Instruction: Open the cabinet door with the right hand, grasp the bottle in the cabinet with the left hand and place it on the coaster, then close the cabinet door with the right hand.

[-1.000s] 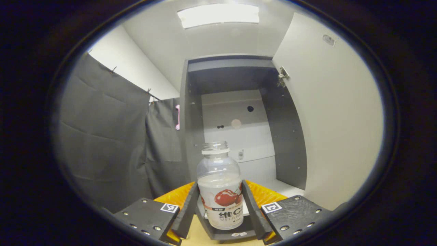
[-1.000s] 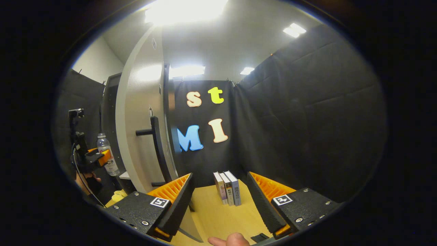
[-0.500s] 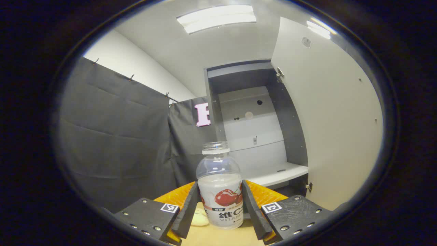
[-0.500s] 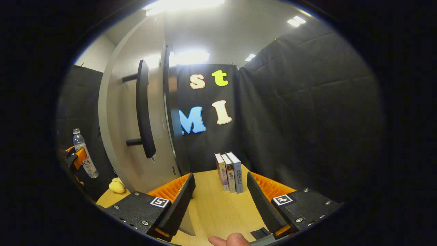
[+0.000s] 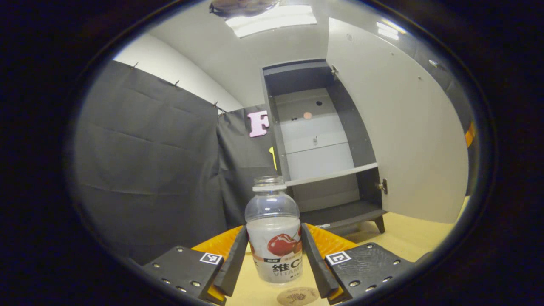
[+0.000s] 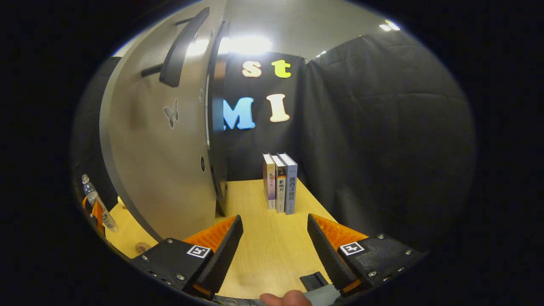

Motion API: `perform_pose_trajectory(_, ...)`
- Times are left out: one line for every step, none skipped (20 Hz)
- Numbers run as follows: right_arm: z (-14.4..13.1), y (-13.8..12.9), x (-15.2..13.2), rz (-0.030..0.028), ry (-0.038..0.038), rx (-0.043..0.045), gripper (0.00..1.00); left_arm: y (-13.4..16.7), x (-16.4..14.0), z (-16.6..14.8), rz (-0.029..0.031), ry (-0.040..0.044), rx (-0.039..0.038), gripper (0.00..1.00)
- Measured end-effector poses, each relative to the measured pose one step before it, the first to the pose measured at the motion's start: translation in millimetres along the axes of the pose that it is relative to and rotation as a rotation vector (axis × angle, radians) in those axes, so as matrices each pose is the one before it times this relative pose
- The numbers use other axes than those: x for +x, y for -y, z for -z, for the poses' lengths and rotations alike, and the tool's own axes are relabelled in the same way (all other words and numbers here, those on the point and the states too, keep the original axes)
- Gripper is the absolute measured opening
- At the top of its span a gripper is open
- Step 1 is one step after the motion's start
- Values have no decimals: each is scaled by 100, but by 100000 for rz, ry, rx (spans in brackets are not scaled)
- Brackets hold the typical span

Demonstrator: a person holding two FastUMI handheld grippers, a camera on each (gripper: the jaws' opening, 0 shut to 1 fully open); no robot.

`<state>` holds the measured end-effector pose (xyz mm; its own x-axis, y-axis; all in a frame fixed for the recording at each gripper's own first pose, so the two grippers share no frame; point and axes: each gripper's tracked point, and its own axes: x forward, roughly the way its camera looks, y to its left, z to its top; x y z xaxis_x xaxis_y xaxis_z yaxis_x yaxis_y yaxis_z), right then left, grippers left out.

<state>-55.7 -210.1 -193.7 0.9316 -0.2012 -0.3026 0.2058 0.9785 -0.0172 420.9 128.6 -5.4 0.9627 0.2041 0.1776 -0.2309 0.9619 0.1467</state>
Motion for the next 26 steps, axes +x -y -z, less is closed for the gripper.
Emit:
perform_pose_trajectory(637,124,290,893,-271,-2411,94,97,48,138,148,-779,-769,77)
perform_pose_trajectory(571,277,251,1212,-329,-2400,95,3,122,41,-143,-757,-1012,77)
perform_pose_trajectory(634,293,450,2008,-926,-2247,95,-13,88,-41,174,-671,-1323,77)
perform_pose_trajectory(419,272,598,915,-1231,-1258,95,-354,251,148,-701,-464,-1161,73)
perform_pose_trajectory(377,-305,634,133,-1274,-441,96,-74,134,-113,-709,71,-1478,73)
perform_pose_trajectory(333,-8,511,394,-1801,-546,95,217,-14,337,-126,-606,-1001,73)
perform_pose_trajectory(236,-220,352,-358,-1304,-177,95,-35,-20,-89,79,-227,-105,73)
perform_pose_trajectory(-13,-380,27,-771,-134,-215,96,-164,-163,134,-570,-944,317,73)
perform_pose_trajectory(-169,-549,38,-1106,661,-681,96,64,-63,-68,5,-1232,-619,73)
perform_pose_trajectory(-190,-501,24,-1098,688,-1022,95,8,43,139,-673,-926,-1029,73)
perform_pose_trajectory(32,-541,91,-1261,353,-1438,95,-21,119,-4,-859,-624,-827,73)
perform_pose_trajectory(-96,-362,144,-737,186,-1676,95,24,40,195,-793,-656,-728,73)
perform_pose_trajectory(161,97,265,-133,-168,-729,95,43,-45,-116,-292,-31,-746,73)
perform_pose_trajectory(169,-20,285,-174,-1014,940,92,-16,-78,65,106,743,-22,77)
perform_pose_trajectory(393,148,350,305,-1066,1658,89,133,71,-56,628,435,-648,77)
perform_pose_trajectory(54,106,207,250,-745,1396,91,-133,-16,225,-107,-218,289,77)
perform_pose_trajectory(0,-85,-6,77,-216,698,91,-42,21,-33,-220,-160,530,73)
perform_pose_trajectory(-187,6,17,11,332,-206,91,127,46,135,186,-166,397,73)
perform_pose_trajectory(-142,-31,-34,-186,709,-586,91,-20,-36,-27,377,-172,363,73)
perform_pose_trajectory(-195,-114,-83,-275,647,-804,92,76,70,40,280,240,121,74)
perform_pose_trajectory(119,-80,141,-244,238,-586,92,-20,68,6,54,78,219,74)
perform_pose_trajectory(18,20,8,-171,176,-241,92,140,62,-72,214,191,161,74)
perform_pose_trajectory(161,127,252,-145,-48,114,92,10,37,67,-118,-353,222,74)
perform_pose_trajectory(137,-10,112,-347,-689,269,92,-95,-9,45,-947,-503,-211,71)
perform_pose_trajectory(233,-108,110,-521,-584,-56,92,-158,-192,-10,-1208,-696,-887,80)
perform_pose_trajectory(128,-57,23,-41,-427,-657,91,-106,-73,111,-1912,-731,-437,80)
